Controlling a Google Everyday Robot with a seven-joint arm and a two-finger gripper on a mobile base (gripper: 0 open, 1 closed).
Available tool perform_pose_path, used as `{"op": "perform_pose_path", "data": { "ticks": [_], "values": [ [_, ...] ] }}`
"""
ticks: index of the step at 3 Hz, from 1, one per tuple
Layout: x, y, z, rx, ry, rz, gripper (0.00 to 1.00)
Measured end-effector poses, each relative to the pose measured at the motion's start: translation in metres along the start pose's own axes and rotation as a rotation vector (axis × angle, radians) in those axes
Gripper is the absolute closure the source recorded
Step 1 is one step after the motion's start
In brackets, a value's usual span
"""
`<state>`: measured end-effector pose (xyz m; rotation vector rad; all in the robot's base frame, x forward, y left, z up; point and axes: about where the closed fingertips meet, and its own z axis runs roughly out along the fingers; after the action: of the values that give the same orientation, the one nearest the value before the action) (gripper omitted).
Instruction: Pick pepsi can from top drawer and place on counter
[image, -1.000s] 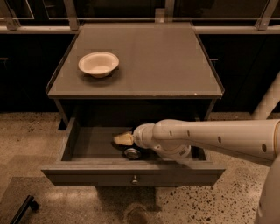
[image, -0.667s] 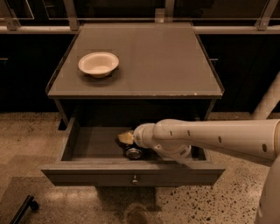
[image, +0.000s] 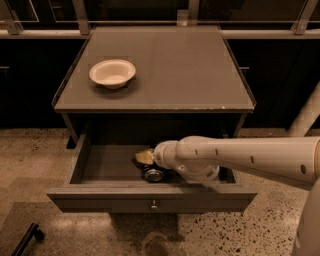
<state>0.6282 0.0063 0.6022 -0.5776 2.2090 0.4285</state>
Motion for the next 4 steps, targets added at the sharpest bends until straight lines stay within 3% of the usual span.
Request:
{"op": "perform_pose_path", "data": {
  "ticks": [1,3,4],
  "values": [
    [-0.004,0.001,-0.003,0.000,0.000,0.000,1.00],
    [-0.006,0.000,-0.011,-0.080,-0.034,-0.023,1.00],
    [-0.023,0.009,-0.012,-0.245,-0.149,-0.078,1.00]
  ]
}}
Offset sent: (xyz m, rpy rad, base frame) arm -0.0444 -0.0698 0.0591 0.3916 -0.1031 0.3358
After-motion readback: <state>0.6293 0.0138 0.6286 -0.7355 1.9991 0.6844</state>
